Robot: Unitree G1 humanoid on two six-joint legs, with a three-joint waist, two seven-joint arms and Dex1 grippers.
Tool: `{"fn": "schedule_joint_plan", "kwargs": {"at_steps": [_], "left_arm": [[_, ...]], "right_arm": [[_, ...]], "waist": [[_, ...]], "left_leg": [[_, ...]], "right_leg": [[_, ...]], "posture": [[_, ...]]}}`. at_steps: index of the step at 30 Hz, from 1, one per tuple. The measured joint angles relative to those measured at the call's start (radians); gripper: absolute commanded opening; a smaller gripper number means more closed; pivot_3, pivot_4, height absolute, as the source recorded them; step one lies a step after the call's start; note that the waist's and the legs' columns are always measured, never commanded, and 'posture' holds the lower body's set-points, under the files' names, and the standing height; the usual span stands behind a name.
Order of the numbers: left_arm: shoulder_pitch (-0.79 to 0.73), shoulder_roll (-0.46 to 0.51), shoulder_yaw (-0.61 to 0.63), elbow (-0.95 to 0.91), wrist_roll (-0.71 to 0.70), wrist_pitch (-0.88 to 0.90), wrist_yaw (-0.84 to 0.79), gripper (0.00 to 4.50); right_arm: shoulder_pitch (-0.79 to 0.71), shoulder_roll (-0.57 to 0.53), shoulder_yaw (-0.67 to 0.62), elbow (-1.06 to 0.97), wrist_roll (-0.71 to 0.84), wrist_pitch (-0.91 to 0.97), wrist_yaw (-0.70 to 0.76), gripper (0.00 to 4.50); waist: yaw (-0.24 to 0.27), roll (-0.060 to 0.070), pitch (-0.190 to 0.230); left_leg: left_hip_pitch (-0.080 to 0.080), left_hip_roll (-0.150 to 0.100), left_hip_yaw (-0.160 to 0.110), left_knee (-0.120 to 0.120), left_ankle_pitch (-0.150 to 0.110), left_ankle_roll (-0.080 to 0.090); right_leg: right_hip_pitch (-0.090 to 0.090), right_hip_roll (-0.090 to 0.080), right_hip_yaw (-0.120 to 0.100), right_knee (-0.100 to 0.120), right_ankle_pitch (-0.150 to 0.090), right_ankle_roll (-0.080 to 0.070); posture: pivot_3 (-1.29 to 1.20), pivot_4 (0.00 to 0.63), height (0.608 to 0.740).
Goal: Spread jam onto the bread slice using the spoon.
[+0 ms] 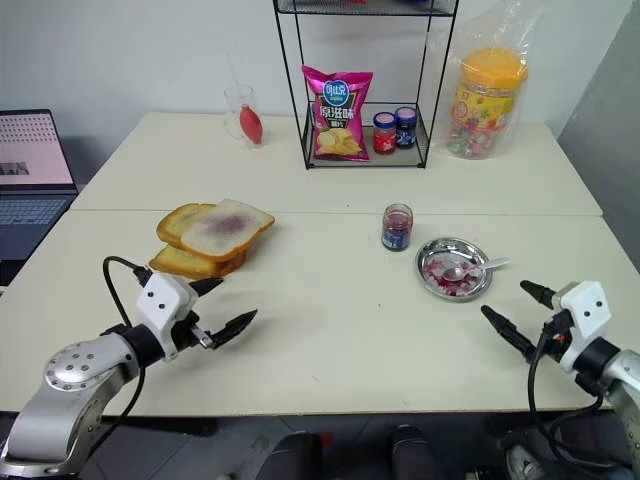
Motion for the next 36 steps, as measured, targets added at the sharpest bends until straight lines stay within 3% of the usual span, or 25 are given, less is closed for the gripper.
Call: {"fn": "schedule_joint_plan", "kwargs": {"at_steps": [26,30,36], "left_arm": [[0.075,-0.032,0.096,0.068,-0.035,-0.125,-0.02,4.5],[0.007,-0.081,0.142,0.107,-0.037,-0.12,0.07,4.5],[-0.19,-0.149,0.22,0.161,-0.133,0.057,0.25,4.5]], "right_arm": [[0.008,-0.003,0.005,-0.005,-0.005,-0.006,0.031,4.38],[-0.002,-0.018,0.026,-0.052,0.009,0.022,0.045,4.38],[-0.127,-0.053,0.1,-0.173,0.064,0.112,0.038,4.38]], "waist": [[0.0,0.0,0.0],[0.002,0.0,0.0],[0.0,0.0,0.0]], "left_leg": [[0.0,0.0,0.0,0.0,0.0,0.0],[0.0,0.0,-0.001,0.001,0.0,0.0],[0.001,0.0,-0.001,0.003,0.0,0.0]], "right_leg": [[0.0,0.0,0.0,0.0,0.0,0.0],[0.0,0.0,0.0,0.002,0.0,0.0],[0.001,0.001,0.0,0.003,0.004,0.008]], "posture": [[0.0,0.15,0.74],[0.0,0.15,0.74],[0.0,0.15,0.74]]}}
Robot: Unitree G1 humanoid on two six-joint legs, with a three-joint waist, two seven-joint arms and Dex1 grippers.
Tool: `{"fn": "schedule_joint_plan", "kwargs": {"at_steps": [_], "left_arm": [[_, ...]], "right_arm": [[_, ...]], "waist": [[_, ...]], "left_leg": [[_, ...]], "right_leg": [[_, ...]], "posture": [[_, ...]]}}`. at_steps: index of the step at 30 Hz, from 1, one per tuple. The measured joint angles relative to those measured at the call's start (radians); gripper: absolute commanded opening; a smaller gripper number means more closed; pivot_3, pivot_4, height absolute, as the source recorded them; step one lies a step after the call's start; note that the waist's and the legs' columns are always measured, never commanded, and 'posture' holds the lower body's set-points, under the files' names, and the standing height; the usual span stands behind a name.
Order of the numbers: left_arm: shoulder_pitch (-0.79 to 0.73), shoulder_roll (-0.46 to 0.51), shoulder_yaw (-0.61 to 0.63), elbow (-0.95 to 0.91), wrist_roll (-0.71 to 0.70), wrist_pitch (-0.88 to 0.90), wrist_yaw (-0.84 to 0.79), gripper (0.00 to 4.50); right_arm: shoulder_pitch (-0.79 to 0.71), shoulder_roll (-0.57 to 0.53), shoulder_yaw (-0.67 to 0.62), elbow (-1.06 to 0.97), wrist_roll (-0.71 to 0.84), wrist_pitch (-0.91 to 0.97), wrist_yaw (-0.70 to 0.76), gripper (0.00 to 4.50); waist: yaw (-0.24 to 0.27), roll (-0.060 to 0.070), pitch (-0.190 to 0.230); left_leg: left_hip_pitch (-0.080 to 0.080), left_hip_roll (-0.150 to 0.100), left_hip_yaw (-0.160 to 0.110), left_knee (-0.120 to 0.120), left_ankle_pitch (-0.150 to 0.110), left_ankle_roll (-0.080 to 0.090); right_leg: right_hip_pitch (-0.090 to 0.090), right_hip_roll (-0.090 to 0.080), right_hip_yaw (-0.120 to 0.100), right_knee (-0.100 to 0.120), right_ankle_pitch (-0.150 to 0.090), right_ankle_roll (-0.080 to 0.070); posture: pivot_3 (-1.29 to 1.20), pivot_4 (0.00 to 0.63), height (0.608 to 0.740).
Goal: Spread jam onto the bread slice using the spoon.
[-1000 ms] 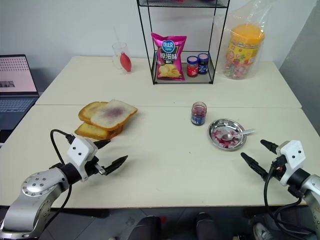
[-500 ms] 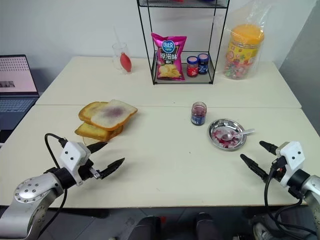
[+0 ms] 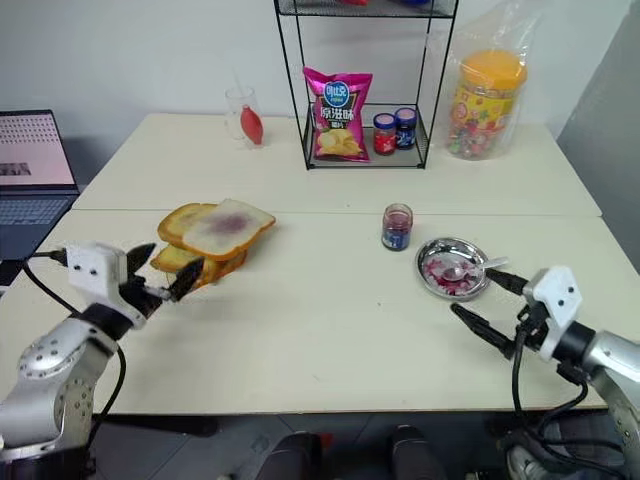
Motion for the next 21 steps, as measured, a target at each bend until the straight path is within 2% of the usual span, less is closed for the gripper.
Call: {"fn": "schedule_joint_plan", "kwargs": {"at_steps": [8,14,21], "left_arm": [[-0.172,-0.058,0.004,0.102,-0.054,0.164,0.126,4.5],[-0.202,-0.102,0.003,0.121,-0.086,0.259,0.175,4.5],[-0.219,-0.225,0.07,0.095,-0.216,0.373,0.311,4.5]], "right_arm": [[-0.173,-0.026,0.122,-0.064,0.024,0.12,-0.031,4.38],[-0.24,-0.03,0.161,-0.067,0.038,0.155,-0.038,4.38],[-0.25,-0.018,0.17,-0.057,0.036,0.131,-0.038,4.38]], "waist": [[0.001,-0.001,0.0],[0.001,-0.001,0.0],[0.001,-0.003,0.001]], "left_leg": [[-0.001,-0.001,-0.001,0.0,0.0,0.0],[-0.001,-0.001,-0.001,0.0,0.0,0.0],[-0.001,-0.001,-0.002,0.0,0.0,0.0]], "right_leg": [[0.0,0.0,-0.001,-0.001,0.001,0.002],[0.0,0.0,-0.001,-0.001,0.001,0.002],[0.0,0.0,-0.001,-0.001,0.002,0.002]], "posture": [[0.0,0.15,0.74],[0.0,0.15,0.74],[0.0,0.15,0.74]]}}
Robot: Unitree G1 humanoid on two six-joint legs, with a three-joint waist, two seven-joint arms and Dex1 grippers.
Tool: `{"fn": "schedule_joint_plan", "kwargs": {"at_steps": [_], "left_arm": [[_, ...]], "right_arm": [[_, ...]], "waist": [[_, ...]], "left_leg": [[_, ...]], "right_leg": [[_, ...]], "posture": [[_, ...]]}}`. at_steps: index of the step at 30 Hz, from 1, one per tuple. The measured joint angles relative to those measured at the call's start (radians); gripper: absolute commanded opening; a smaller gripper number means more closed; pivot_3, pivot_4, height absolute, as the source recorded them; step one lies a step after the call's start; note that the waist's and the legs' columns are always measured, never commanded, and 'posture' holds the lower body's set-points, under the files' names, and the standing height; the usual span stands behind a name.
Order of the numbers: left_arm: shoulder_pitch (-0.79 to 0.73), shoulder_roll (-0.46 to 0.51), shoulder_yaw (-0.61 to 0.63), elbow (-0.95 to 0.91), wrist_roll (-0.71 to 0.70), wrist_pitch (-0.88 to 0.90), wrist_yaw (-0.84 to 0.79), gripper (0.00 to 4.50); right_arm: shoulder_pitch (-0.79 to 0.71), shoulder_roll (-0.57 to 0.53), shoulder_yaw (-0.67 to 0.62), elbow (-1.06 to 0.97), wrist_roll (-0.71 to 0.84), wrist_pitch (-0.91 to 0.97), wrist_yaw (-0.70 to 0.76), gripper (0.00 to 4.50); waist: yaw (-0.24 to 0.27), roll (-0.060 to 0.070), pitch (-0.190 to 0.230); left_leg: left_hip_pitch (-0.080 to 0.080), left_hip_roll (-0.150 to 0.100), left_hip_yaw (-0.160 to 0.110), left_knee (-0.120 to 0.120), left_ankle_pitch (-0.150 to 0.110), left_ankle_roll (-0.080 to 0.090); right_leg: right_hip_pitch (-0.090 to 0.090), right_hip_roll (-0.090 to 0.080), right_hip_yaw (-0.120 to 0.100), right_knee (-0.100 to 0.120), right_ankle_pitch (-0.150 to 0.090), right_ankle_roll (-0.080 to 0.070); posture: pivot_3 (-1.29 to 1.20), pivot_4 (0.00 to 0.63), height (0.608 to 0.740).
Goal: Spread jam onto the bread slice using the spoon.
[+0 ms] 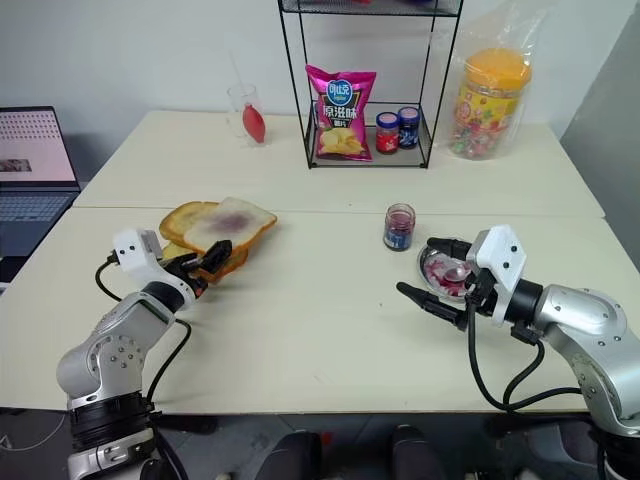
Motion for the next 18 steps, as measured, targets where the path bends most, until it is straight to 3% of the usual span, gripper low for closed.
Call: {"fn": "schedule_joint_plan", "kwargs": {"at_steps": [6,13,18], "left_arm": [[-0.017,-0.032,0.03,-0.014,-0.061,0.036,0.073,4.5],[-0.083,-0.039,0.064,0.007,-0.106,0.036,0.119,3.4],[-0.083,-0.053,0.064,0.008,-0.137,0.038,0.144,2.36]], "right_arm": [[0.004,0.001,0.0,0.019,-0.001,-0.018,0.0,4.38],[-0.017,0.001,0.0,0.02,-0.001,-0.02,-0.003,4.5],[-0.023,0.001,0.0,0.02,0.001,-0.015,-0.013,4.5]], "waist": [[0.0,-0.001,0.0],[0.0,-0.001,0.0],[0.0,-0.001,0.0]], "left_leg": [[0.0,0.0,0.0,0.001,0.0,0.0],[0.0,-0.001,0.0,0.001,0.0,0.0],[0.0,-0.001,0.0,0.001,0.0,0.0]], "right_leg": [[0.0,0.0,0.0,0.0,0.001,0.001],[0.0,0.0,0.001,-0.001,0.001,0.001],[0.0,0.0,0.0,-0.001,0.001,0.001]], "posture": [[0.0,0.15,0.74],[0.0,0.15,0.74],[0.0,0.15,0.74]]}}
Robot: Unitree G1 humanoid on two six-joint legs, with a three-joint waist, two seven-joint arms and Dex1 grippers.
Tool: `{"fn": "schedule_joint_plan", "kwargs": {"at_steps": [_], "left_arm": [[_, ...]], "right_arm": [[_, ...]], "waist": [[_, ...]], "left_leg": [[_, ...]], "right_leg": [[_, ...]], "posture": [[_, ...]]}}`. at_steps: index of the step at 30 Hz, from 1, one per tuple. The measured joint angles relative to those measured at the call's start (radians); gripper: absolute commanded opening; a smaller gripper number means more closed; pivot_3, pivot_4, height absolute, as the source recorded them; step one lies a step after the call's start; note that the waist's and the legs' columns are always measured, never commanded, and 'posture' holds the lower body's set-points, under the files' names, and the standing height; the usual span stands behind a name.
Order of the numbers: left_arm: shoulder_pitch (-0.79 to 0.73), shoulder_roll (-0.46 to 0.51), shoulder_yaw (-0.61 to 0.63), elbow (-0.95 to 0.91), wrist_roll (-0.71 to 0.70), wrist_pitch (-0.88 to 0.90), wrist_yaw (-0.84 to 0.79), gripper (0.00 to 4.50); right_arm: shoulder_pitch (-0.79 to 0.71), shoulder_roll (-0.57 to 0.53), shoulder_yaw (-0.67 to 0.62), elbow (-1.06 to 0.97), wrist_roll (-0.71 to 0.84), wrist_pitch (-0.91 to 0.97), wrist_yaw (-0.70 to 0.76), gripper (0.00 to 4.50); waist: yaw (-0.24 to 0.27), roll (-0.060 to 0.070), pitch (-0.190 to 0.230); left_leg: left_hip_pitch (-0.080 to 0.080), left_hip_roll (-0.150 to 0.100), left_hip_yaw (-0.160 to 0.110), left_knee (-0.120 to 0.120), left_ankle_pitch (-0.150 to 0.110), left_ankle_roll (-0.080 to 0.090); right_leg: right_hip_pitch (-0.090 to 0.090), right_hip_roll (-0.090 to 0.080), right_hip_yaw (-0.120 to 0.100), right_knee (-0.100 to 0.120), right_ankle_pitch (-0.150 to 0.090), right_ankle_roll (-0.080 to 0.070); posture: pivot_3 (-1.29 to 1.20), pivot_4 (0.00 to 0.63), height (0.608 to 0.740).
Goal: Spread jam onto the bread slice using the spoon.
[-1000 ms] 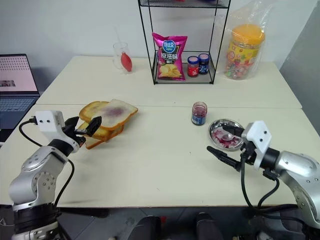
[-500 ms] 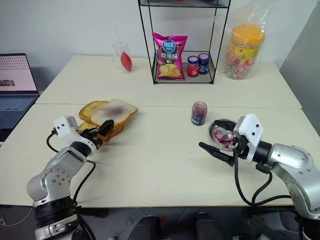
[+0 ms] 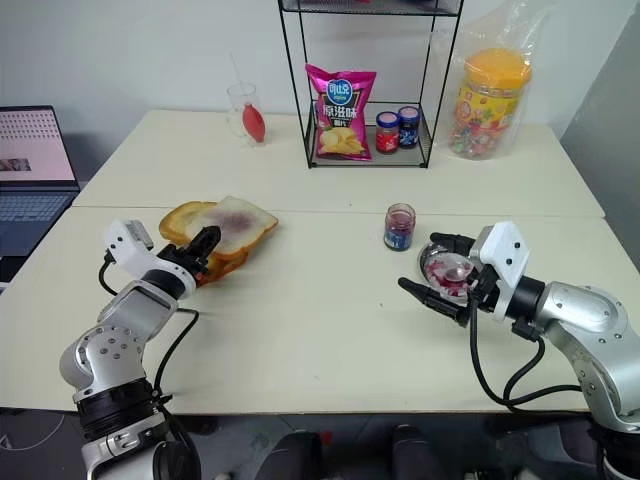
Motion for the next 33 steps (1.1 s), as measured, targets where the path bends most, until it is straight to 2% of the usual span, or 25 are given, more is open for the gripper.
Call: {"fn": "schedule_joint_plan", "kwargs": {"at_steps": [5,12,19,23,33], "left_arm": [[0.003,-0.016,0.005,-0.004,-0.031,0.0,0.036,1.29],[0.028,-0.015,0.011,-0.025,-0.074,0.003,0.052,0.04],[0.088,0.054,-0.002,-0.087,-0.144,0.05,-0.033,0.02],[0.127,0.125,-0.008,-0.117,-0.247,0.133,-0.135,0.02],[0.131,0.264,-0.052,-0.143,-0.621,0.326,-0.281,0.02]], "right_arm": [[-0.002,0.0,0.0,0.0,0.001,0.005,-0.008,4.5],[-0.021,0.001,0.01,0.002,0.0,0.004,-0.007,4.5],[-0.025,0.003,0.014,0.016,0.0,0.003,-0.007,4.5],[-0.025,0.003,0.014,0.016,0.001,0.002,-0.006,4.5],[0.014,-0.002,-0.024,0.013,0.004,0.002,0.002,4.5]], "waist": [[0.0,0.0,0.0],[0.0,0.0,0.0],[-0.001,0.0,0.0],[-0.002,0.0,0.0],[-0.001,0.0,0.0]], "left_leg": [[0.0,0.0,0.0,0.0,0.0,0.0],[0.0,0.0,0.0,0.0,0.0,0.0],[0.0,0.0,0.0,0.0,0.0,0.0],[0.0,0.0,0.0,0.0,0.0,0.0],[0.0,0.0,0.0,0.0,0.0,0.0]], "right_leg": [[0.0,0.0,0.0,0.0,0.0,0.0],[0.0,0.0,0.0,0.0,0.0,0.0],[0.0,0.0,0.0,0.0,0.0,0.0],[0.0,0.0,0.0,0.0,0.0,0.0],[-0.001,0.0,0.0,0.0,-0.001,-0.001]], "posture": [[0.0,0.15,0.74],[0.0,0.15,0.74],[0.0,0.15,0.74],[0.0,0.15,0.74],[0.0,0.15,0.74]]}}
